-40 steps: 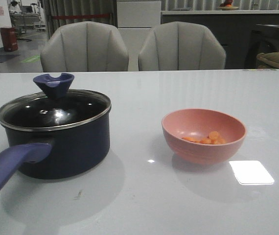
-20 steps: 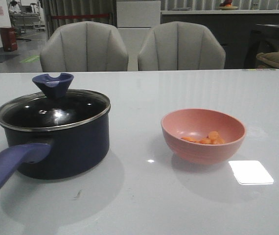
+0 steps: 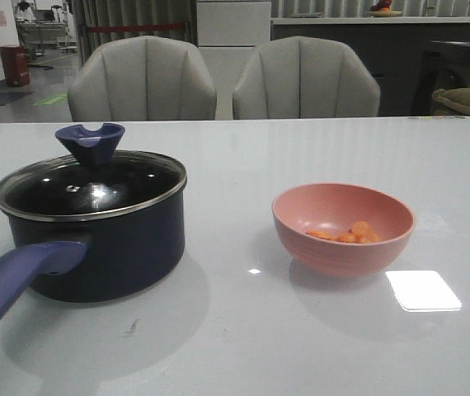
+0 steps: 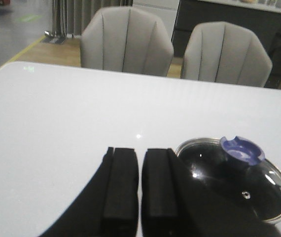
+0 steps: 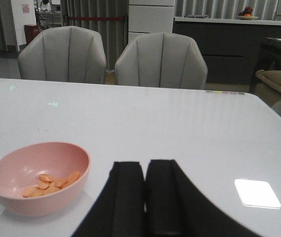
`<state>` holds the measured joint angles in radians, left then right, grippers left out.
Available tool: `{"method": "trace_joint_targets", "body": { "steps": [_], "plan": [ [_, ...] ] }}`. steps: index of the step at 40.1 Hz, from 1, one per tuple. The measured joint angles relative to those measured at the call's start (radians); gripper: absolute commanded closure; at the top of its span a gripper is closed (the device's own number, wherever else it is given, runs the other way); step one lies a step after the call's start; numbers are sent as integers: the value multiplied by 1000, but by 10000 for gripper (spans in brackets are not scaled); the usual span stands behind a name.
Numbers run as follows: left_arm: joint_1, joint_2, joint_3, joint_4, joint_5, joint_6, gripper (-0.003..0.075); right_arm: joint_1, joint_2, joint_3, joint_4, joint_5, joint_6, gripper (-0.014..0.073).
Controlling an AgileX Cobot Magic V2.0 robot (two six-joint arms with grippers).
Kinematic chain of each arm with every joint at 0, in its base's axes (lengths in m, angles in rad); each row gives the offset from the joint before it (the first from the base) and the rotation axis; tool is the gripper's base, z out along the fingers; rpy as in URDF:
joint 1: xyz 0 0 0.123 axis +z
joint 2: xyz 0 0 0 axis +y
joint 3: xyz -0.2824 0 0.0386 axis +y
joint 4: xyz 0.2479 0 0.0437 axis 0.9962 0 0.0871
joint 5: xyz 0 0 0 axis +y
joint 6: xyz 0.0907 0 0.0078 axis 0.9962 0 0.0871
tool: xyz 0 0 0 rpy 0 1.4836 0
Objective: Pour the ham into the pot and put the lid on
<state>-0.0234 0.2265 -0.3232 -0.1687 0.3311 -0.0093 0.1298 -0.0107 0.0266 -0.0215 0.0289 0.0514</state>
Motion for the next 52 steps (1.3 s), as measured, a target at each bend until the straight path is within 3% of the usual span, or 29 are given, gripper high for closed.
{"method": "trace_joint_targets", "body": {
  "steps": [7,11,15,18,22,33,52],
  "plan": [
    [0,55,2,14,-28,-2,589,0,0,0,0,0,0,448],
    [0,59,2,36,-46,-2,538,0,0,0,0,0,0,448],
    [0,59,-6,43,-46,-2,389,0,0,0,0,0,0,448],
    [0,59,-20,50,-36,-2,206,0,0,0,0,0,0,448],
    [0,59,-31,51,-29,-2,100,0,0,0,0,0,0,448],
    [0,63,-40,-4,-14,-2,97,0,0,0,0,0,0,448],
    [0,470,-430,13,349,0,97,0,0,0,0,0,0,448]
  ]
}}
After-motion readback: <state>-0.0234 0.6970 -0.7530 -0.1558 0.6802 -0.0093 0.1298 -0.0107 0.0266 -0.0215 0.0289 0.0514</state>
